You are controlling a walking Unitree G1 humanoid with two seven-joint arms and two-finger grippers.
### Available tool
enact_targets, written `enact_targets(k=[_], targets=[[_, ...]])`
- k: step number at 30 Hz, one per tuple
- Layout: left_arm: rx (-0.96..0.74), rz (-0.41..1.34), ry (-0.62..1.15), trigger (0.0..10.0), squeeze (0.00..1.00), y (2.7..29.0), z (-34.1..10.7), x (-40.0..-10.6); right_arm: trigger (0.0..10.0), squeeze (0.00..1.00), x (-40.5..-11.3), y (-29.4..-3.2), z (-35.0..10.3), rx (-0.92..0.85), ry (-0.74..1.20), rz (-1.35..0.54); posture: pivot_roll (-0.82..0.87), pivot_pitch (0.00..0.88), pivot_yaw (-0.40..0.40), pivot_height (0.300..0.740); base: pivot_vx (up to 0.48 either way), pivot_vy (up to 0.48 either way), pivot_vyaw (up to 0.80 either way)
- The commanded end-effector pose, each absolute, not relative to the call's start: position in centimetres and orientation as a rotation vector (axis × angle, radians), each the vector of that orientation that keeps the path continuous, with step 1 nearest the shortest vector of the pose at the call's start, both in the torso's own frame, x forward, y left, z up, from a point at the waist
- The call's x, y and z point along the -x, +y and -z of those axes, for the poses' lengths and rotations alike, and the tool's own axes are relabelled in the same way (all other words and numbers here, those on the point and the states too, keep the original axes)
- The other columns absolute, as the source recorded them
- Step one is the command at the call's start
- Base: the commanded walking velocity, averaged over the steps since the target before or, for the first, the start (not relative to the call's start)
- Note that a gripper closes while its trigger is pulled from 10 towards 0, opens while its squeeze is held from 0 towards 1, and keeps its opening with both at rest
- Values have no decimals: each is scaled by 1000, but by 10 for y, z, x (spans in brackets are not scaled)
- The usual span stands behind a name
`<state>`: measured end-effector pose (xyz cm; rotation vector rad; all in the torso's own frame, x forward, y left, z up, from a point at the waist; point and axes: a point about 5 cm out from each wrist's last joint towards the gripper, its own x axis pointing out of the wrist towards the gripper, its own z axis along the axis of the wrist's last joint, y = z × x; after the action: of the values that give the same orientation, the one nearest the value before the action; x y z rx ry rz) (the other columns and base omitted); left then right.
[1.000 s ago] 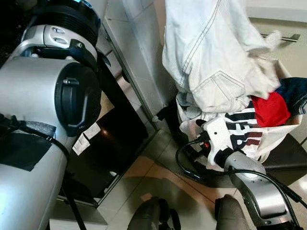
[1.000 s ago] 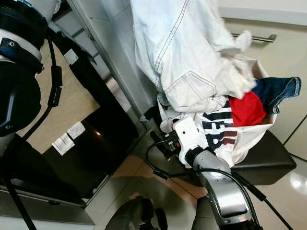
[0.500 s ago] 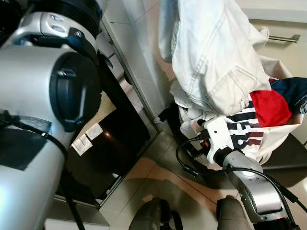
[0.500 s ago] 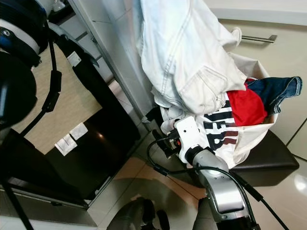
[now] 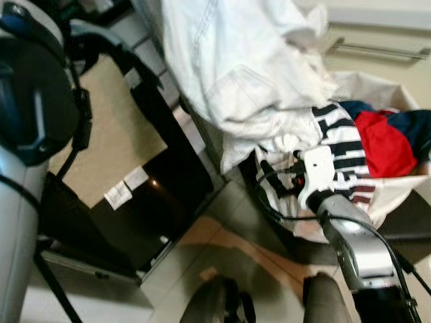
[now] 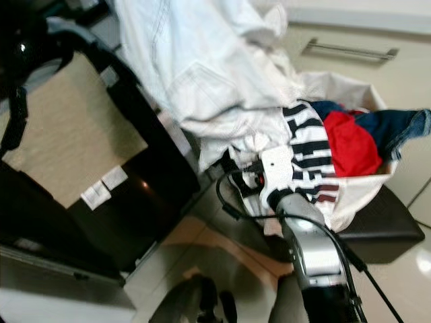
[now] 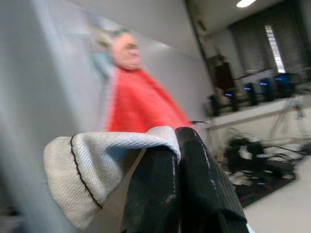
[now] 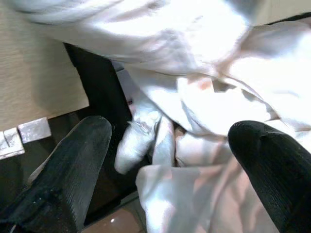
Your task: Clothes washing
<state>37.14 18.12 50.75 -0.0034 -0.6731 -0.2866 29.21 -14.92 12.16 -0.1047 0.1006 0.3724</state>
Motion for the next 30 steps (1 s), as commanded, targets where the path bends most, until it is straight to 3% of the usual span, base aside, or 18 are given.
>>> enact_targets(k=[1,13,17,20,25,26,27,30], targets=[[-9,231,-835,0,0,207,-545,-342,10000,122,-297,-144,-125,86,74,-376,-278,0,268,691,0,0,738],[-49,226,-740,0,0,230,-504,-359,10000,212,-313,-150,-135,74,24,-341,-238,0,206,691,0,0,738],[-56,260,-677,0,0,225,-481,-371,10000,235,-317,-152,-137,73,14,-331,-223,0,192,691,0,0,738],[-118,335,-533,0,0,196,-427,-397,10000,302,-321,-154,-140,72,-3,-314,-213,0,186,691,0,0,738],[-159,533,-311,0,0,133,-319,-413,10000,298,-327,-159,-144,67,-16,-276,-206,0,176,691,0,0,738],[-131,581,-253,0,0,113,-287,-409,10000,90,-329,-161,-147,72,-37,-248,-209,0,177,691,0,0,731],[-137,596,-236,0,0,106,-276,-406,10000,0,-330,-162,-147,72,-37,-235,-209,0,177,691,0,0,656],[-106,590,-208,0,0,101,-258,-402,10000,0,-333,-167,-148,90,-34,-198,-211,0,178,691,0,0,219]])
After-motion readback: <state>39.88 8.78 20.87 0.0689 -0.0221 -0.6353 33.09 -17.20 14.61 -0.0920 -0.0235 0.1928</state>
